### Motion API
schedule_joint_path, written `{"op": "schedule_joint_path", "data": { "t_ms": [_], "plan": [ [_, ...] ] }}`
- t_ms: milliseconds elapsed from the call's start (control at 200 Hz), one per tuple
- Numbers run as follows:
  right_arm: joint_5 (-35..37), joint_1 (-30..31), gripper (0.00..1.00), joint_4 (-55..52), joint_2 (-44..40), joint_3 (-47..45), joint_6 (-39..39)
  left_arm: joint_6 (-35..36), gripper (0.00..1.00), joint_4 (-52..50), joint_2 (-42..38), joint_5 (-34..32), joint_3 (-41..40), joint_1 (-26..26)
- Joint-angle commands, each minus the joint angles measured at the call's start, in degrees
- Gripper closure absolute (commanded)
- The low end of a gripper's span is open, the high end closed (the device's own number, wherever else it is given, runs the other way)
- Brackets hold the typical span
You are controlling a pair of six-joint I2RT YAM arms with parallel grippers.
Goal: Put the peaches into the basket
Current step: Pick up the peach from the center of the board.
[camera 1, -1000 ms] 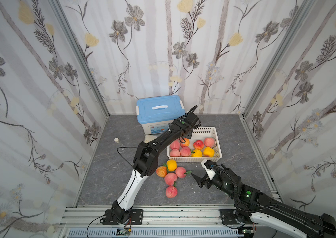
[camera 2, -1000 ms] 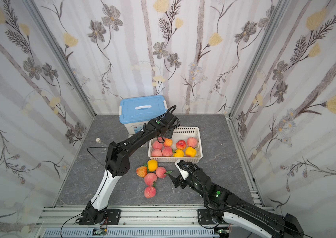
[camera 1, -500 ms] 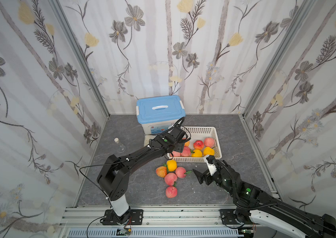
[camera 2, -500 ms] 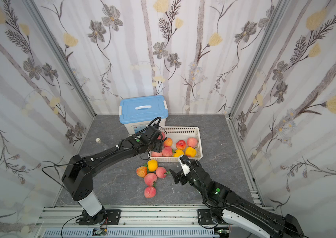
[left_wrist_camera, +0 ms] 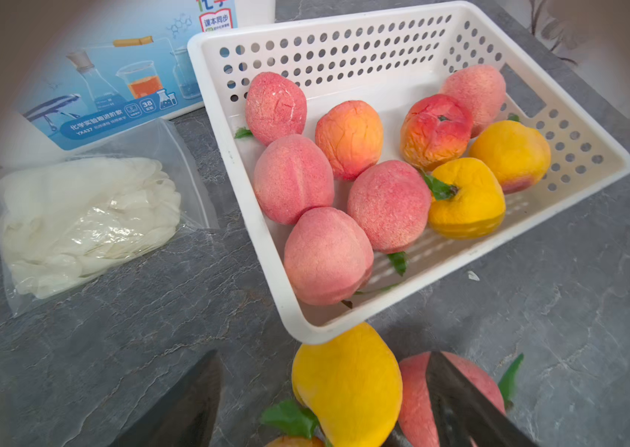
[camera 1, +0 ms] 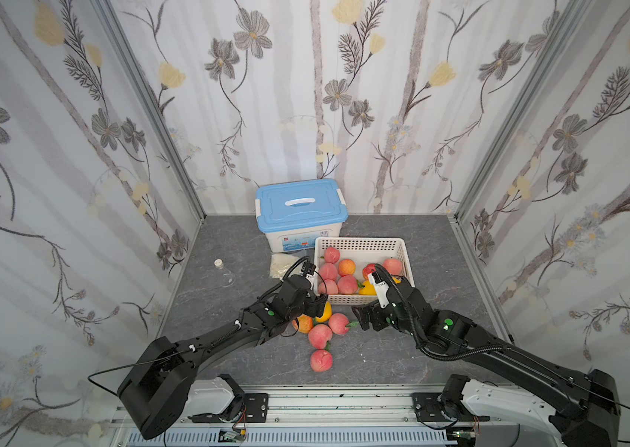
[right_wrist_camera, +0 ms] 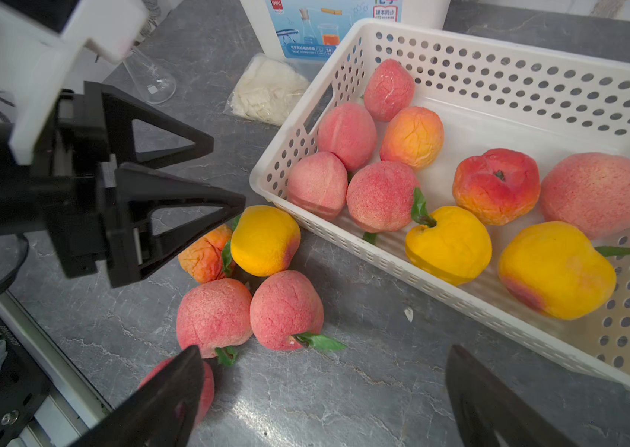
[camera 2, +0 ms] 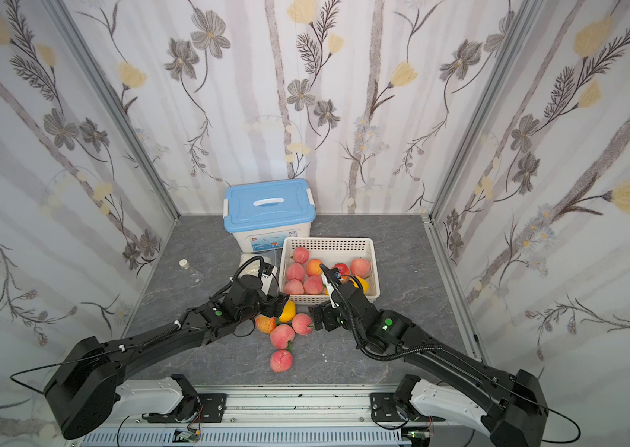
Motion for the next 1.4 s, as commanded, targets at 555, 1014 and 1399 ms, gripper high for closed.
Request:
{"op": "schedule_joint_path", "data": {
  "t_ms": [555, 1014, 1399],
  "plan": [
    [-10.3, -4.2, 0.09, -4.8, 23.6, 10.8, 15.4, 9.7, 0.18, 10.2, -9.7, 11.9, -9.8, 0.6],
    [-15.2, -3.8, 0.08, -4.8, 31.1, 11.8, 15.9, 14.1, 0.15, 13.4, -14.9, 18.9, -14.1, 0.6],
    [-17.1, -2.6, 0.15, -2.3, 34.5, 11.7, 17.2, 13.9, 0.15, 13.7, -14.0, 18.7, -14.0, 0.6]
  ]
}}
